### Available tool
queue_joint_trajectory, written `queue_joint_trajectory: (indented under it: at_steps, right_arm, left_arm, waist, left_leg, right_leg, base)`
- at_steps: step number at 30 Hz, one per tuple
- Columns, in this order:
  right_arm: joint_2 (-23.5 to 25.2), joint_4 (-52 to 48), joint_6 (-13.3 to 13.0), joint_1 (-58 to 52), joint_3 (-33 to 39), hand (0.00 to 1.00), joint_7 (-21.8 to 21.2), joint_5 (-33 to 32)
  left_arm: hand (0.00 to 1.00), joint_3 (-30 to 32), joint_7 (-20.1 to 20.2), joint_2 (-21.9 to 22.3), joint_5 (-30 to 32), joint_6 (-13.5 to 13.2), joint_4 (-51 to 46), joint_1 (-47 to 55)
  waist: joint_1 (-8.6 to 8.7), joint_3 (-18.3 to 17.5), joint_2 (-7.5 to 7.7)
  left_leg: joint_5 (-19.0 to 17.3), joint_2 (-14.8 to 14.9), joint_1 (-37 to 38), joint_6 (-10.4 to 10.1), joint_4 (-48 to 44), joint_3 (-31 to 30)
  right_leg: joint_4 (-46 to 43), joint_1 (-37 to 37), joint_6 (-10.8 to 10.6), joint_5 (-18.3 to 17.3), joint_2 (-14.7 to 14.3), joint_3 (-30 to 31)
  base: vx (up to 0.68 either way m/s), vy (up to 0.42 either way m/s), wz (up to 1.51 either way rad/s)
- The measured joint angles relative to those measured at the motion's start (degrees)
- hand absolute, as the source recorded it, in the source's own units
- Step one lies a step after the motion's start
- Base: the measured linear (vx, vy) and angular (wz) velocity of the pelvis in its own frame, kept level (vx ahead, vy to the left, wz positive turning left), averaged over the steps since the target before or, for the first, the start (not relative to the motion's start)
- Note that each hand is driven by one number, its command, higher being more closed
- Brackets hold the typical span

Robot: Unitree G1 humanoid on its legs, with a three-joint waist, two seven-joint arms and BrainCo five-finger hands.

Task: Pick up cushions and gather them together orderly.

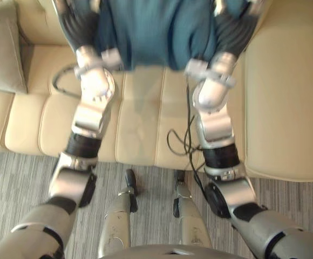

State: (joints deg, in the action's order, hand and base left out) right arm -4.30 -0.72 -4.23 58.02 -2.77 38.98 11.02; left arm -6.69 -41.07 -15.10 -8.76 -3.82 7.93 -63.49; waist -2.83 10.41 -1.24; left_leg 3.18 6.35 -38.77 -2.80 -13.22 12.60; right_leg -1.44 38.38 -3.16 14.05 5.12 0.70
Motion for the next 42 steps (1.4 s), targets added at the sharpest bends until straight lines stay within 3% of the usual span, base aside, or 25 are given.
queue_joint_trajectory:
  at_steps: [4, 5, 6, 11, 15, 19, 21, 28, 34, 38, 42]
  right_arm:
    - [-2.1, 5.8, -0.1, 10.4, 1.3, 1.0, 3.5, 0.8]
    - [-3.0, 7.7, -0.1, 11.9, 1.3, 1.0, 3.7, 0.8]
    - [-3.5, 9.1, -0.1, 12.7, 1.4, 0.0, 3.7, 0.8]
    - [-7.3, 23.4, 1.7, 18.0, 1.6, 0.0, 3.7, 1.2]
    - [-9.5, 31.2, 3.6, 18.0, 2.4, 0.0, -0.6, 0.0]
    - [-9.7, 29.9, 4.5, 16.1, 2.1, 0.0, -4.7, -3.0]
    - [-9.0, 24.6, 5.1, 9.6, 1.8, 0.0, -6.4, -4.6]
    - [-3.9, 18.8, 5.2, 0.9, 6.0, 0.0, -6.4, -11.0]
    - [-4.9, 15.2, 3.1, -1.5, 7.5, 0.0, -7.4, -12.9]
    - [-6.9, 9.3, 2.7, -7.7, 8.9, 0.0, -9.5, -16.0]
    - [-8.3, 4.0, 2.7, -19.3, 11.7, 0.0, -11.4, -17.7]
  left_arm:
    - [1.0, 0.3, 0.0, -2.5, -0.2, -1.7, 7.3, -12.1]
    - [0.0, 0.4, 0.1, -2.9, -0.6, -1.9, 9.5, -13.6]
    - [0.0, 0.4, 0.1, -2.9, -1.0, -2.0, 10.9, -14.2]
    - [0.0, 0.3, 4.8, -3.1, -3.6, -1.5, 28.3, -17.5]
    - [0.0, 0.5, 10.3, -3.0, -3.6, 0.9, 34.7, -17.2]
    - [0.0, 3.2, 13.0, -3.0, -5.0, 1.0, 34.9, -12.4]
    - [0.0, 5.8, 13.9, -2.8, -5.8, 1.1, 33.2, -6.2]
    - [0.0, 11.1, 14.0, 1.1, -11.4, 1.3, 29.3, 4.8]
    - [0.0, 11.7, 14.0, 1.0, -13.9, -0.1, 24.1, 7.6]
    - [0.0, 15.9, 14.0, -0.7, -14.8, -1.3, 15.1, 14.1]
    - [0.0, 17.9, 14.5, -0.7, -15.5, -1.9, 7.5, 26.2]
  waist:
    - [0.28, 0.4, 0.0]
    - [0.35, 0.5, -0.06]
    - [0.41, 0.6, -0.09]
    - [0.85, 2.9, -0.9]
    - [1.05, 5.2, -1.65]
    - [1.29, 7.6, -1.62]
    - [1.61, 8.0, -1.6]
    - [2.75, 10.6, -1.53]
    - [2.62, 10.7, -1.45]
    - [2.47, 11.2, -0.72]
    - [2.32, 11.5, -0.22]
  left_leg:
    - [5.0, -0.1, -2.8, -0.9, 7.5, -0.8]
    - [6.0, -0.1, -2.8, -1.2, 9.3, -1.0]
    - [6.7, -0.1, -2.8, -1.3, 10.6, -1.2]
    - [11.2, 0.0, -2.6, -2.1, 17.8, -1.8]
    - [12.4, 0.0, -4.9, -3.1, 17.8, -2.1]
    - [13.2, 0.1, -6.1, -3.6, 17.8, -2.7]
    - [12.5, 0.4, -7.9, -4.5, 17.8, -2.8]
    - [12.9, 0.2, -7.8, -4.0, 17.7, -2.1]
    - [12.8, 0.2, -5.3, -4.1, 17.7, -1.6]
    - [12.7, 0.2, -2.1, -3.6, 17.6, -1.5]
    - [8.2, 0.8, 2.6, -2.8, 11.4, -1.9]
  right_leg:
    - [3.3, 4.0, 1.0, 2.2, -0.6, -1.6]
    - [3.7, 4.5, 1.2, 2.3, -0.8, -1.9]
    - [3.8, 4.9, 1.2, 2.3, -0.9, -2.0]
    - [4.2, 7.2, 1.2, 2.3, -1.6, -3.4]
    - [4.2, 9.0, 1.3, 2.4, -1.4, -4.4]
    - [2.8, 10.8, 1.7, 2.2, -1.6, -4.4]
    - [1.2, 13.5, 1.8, 1.5, -1.9, -4.2]
    - [-2.3, 15.5, 1.7, 0.7, -1.8, -3.0]
    - [-7.3, 15.6, 1.9, -2.2, -1.8, -2.1]
    - [-10.1, 14.1, 2.0, -3.5, -2.0, -1.6]
    - [-13.6, 7.8, 2.2, -6.8, -1.8, -2.0]
  base:
    - [-0.02, -0.047, 0.15]
    - [0.0, -0.046, 0.08]
    - [0.01, -0.048, 0.09]
    - [0.02, -0.008, 0.08]
    - [0.02, 0.033, 0.11]
    - [0.0, 0.049, -0.01]
    - [-0.01, 0.056, -0.07]
    - [-0.02, 0.06, -0.03]
    - [-0.03, 0.013, -0.02]
    - [-0.02, -0.008, -0.07]
    - [0.0, -0.03, 0.05]
